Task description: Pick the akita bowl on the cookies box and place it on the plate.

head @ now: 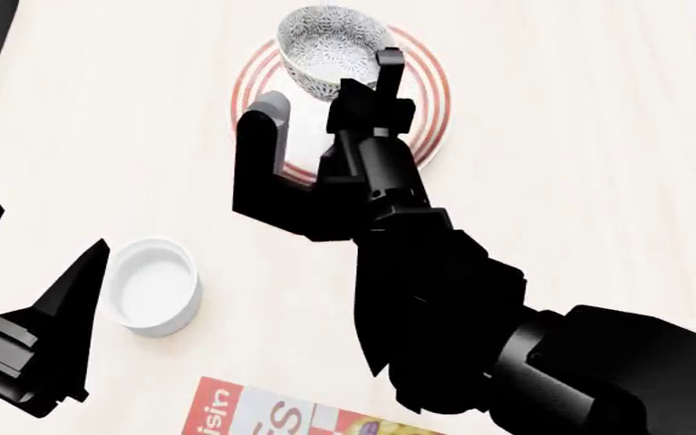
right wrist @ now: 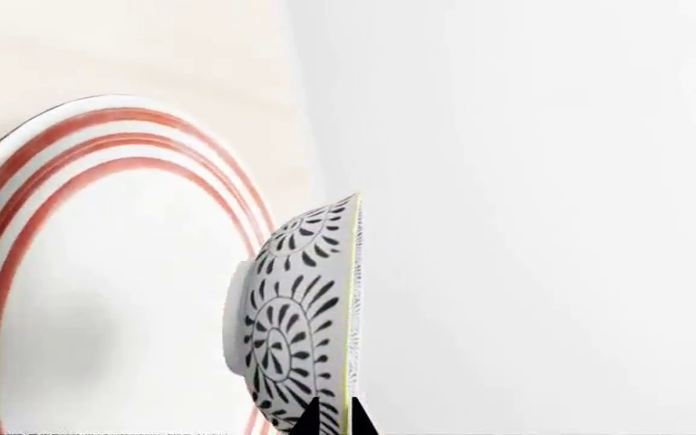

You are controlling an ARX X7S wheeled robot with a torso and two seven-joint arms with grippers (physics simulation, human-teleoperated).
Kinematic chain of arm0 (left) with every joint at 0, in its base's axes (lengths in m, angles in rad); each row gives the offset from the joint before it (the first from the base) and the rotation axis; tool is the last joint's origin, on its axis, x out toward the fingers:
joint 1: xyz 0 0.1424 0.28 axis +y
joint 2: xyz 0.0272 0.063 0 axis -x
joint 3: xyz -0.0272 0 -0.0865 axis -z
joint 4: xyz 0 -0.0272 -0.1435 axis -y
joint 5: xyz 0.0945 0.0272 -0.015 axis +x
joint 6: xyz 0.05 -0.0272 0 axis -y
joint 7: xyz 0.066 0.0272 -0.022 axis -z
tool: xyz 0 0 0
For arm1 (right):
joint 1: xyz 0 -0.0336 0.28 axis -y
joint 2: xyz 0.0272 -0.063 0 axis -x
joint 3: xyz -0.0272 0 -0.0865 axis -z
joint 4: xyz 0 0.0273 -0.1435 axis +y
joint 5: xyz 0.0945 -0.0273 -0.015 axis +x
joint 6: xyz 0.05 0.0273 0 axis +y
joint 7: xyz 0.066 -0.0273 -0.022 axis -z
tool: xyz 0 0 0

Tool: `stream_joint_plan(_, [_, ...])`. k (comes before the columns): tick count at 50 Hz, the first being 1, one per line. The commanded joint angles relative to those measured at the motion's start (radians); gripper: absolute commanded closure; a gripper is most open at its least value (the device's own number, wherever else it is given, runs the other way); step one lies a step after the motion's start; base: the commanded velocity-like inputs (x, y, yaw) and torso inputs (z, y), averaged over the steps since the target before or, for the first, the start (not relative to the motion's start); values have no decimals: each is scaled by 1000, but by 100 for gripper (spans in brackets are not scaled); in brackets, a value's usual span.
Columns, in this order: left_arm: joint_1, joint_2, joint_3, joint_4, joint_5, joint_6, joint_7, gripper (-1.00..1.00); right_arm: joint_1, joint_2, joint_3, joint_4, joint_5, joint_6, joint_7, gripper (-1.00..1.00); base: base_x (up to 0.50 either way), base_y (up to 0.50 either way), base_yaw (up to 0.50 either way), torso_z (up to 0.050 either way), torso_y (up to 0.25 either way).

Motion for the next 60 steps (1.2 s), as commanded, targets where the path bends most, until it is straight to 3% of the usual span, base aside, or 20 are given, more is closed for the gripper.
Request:
stream_joint_plan(1, [4,-2,0,2,-4,3,0,-100,-36,-46,-4,109,-56,-32,11,100,0,0,0,0,0])
stream_joint_plan(30, [4,-9,-2,3,-9,9,-4,-100,-143,-181,-4,455,-95,-190,-21,100,0,0,0,0,0])
stream_joint_plan(40, [5,-10,-1,1,-10,11,-5,-100,-121,-127,27,304,-40,-99,-64,100,0,0,0,0,-3])
stream_joint_plan(41, [5,-10,-1,2,-9,12,-5,-100,-115,-116,23,271,-40,-83,-62,-100,0,0,0,0,0])
stream_joint_plan(60, [6,-15,-3,17,-20,9,-17,-100,26,155,-12,-448,-15,230,21,-100,0,0,0,0,0])
